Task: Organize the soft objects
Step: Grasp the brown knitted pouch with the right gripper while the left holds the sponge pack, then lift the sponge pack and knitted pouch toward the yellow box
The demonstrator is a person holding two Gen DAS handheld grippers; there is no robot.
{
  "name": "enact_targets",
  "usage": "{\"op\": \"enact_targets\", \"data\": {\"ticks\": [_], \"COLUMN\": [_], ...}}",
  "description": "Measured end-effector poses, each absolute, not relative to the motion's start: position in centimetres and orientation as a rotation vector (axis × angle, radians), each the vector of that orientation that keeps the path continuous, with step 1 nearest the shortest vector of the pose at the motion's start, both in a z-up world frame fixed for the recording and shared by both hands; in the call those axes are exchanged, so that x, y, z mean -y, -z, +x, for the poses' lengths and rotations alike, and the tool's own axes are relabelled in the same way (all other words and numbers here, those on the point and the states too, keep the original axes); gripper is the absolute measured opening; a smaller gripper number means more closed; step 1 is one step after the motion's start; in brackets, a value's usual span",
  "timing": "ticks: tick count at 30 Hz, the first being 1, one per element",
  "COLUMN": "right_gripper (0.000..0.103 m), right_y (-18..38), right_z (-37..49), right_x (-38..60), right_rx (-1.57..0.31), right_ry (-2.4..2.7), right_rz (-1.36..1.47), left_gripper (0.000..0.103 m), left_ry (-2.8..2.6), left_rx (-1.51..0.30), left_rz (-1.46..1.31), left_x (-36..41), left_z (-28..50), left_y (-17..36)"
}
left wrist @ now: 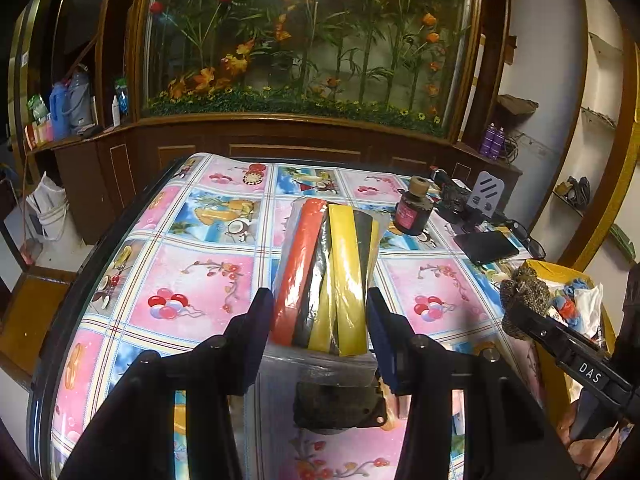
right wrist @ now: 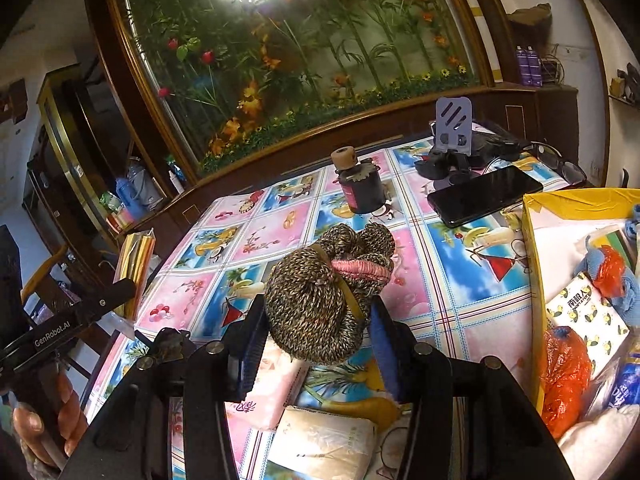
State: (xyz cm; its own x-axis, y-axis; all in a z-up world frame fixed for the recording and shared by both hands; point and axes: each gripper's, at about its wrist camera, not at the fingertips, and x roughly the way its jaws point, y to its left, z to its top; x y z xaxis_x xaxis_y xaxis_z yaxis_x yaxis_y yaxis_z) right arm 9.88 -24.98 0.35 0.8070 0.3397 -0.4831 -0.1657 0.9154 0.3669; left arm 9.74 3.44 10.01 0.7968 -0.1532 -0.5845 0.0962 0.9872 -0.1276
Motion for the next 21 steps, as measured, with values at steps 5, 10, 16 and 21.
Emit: {"op": "enact_targets", "data": {"ticks": [5, 10, 16, 21], "right_gripper": [0.053, 0.053, 0.053, 0.053], "right_y": [-0.6, -0.7, -0.8, -1.0], "right_z": [9.3, 9.0, 8.9, 8.6], "right_x": [25.1, 25.2, 25.7, 26.1], "right_rx": [-0.553, -0.546, -0.536, -0.527], "right_ry": [-0.272, -0.272, -0.269, -0.267], "right_rz": [0.307, 0.305, 0.313, 0.321], "left_gripper": [0.046, 0.046, 0.046, 0.046], "left_ry": [0.126, 0.115, 0.120, 0.125], "left_rx": [-0.608, -0.571, -0.558, -0.545], "left_rz": [-0.045, 0.013, 0.053, 0.076], "left_x": [-1.8, -0.2, 1.3, 2.4], "left_z": [9.0, 8.1, 7.5, 7.1], "left_y": [-10.0, -10.1, -9.9, -9.8]}}
